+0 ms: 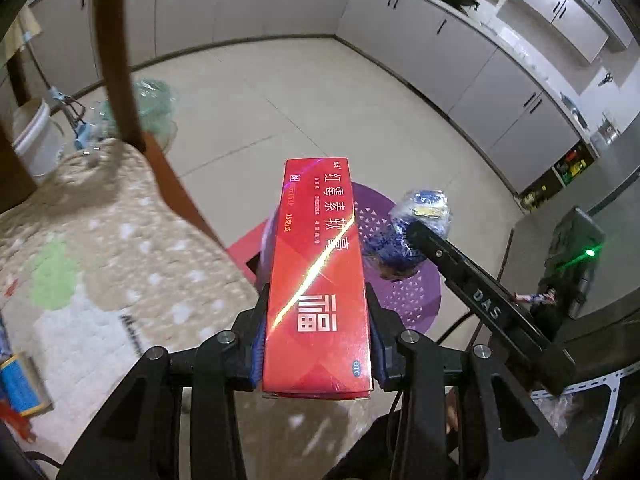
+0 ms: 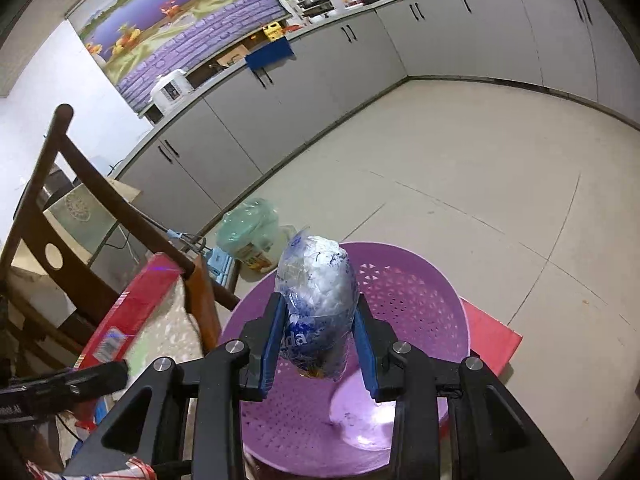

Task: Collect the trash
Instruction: 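Carry both items over the purple basket and open both tools, then bring both open tools back over the trash pile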

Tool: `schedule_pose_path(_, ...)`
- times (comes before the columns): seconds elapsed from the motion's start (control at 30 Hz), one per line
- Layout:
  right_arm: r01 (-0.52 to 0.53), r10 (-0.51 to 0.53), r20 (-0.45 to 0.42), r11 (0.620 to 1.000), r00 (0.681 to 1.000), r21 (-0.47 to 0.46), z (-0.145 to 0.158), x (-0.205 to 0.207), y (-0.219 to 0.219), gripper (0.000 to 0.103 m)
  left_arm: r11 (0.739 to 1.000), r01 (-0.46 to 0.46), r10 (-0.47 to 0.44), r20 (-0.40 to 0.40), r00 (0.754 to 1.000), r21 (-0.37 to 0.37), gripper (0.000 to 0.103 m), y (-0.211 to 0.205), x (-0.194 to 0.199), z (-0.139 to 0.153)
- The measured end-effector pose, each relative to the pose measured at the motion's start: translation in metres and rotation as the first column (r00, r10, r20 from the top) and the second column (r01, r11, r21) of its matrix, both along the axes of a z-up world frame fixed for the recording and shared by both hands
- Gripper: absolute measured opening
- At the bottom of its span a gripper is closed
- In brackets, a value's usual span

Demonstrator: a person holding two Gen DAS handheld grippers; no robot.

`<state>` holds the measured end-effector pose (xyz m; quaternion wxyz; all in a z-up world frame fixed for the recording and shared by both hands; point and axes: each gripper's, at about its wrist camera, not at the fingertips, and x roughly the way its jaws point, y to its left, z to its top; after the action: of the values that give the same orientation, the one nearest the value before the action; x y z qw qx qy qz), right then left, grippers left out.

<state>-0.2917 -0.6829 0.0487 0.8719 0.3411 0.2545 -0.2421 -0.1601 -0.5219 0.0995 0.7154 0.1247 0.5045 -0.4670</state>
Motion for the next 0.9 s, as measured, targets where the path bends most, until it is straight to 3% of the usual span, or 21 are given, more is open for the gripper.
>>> schedule_pose_path(0.1, 0.001, -0.001, -0.009, 1.0, 1.0, -0.007, -0.004, -0.005, -0.002, 0.039, 1.0, -0.007, 0.007, -0.005, 1.0, 0.018, 0.04, -0.012, 0.0, -0.01)
schedule_pose_path(0.17, 0.007, -0.007, -0.009, 1.0, 1.0, -0.011, -0.003, -0.003, -0.001, 0.057, 1.0, -0.009, 0.009, -0.024, 1.0, 0.021, 0.045, -0.014, 0.0, -0.015)
schedule_pose_path(0.23, 0.024, -0.024, 0.001, 1.0, 1.0, -0.016, -0.003, -0.006, -0.003, 0.068, 1.0, -0.016, 0.017, -0.021, 1.0, 0.02, 0.046, -0.013, 0.001, -0.017)
schedule_pose_path(0.5, 0.209, -0.209, -0.016, 0.978, 0.978, -0.012, -0.006, -0.033, -0.018, 0.074, 0.997, -0.057, 0.057, -0.007, 0.998, 0.043, 0.049, 0.009, 0.001, -0.02)
schedule_pose_path(0.7, 0.239, -0.228, -0.21, 0.97, 0.951, 0.031, -0.033, -0.027, -0.034, 0.074, 0.996, -0.067, 0.068, -0.022, 0.997, 0.055, 0.049, 0.021, 0.001, -0.027)
schedule_pose_path(0.77, 0.224, -0.198, -0.269, 0.972, 0.943, 0.07, -0.045, -0.022, -0.038, 0.066, 0.996, -0.073, 0.074, -0.021, 0.997, 0.055, 0.049, 0.026, -0.001, -0.027)
schedule_pose_path(0.87, 0.191, -0.152, -0.317, 0.977, 0.936, 0.096, -0.056, -0.019, -0.04, 0.034, 0.995, -0.085, 0.086, -0.021, 0.996, 0.051, 0.049, 0.039, -0.002, -0.024)
schedule_pose_path(0.9, 0.176, -0.136, -0.333, 0.98, 0.933, 0.09, -0.057, -0.016, -0.038, 0.031, 0.995, -0.091, 0.092, -0.024, 0.995, 0.05, 0.049, 0.043, -0.002, -0.024)
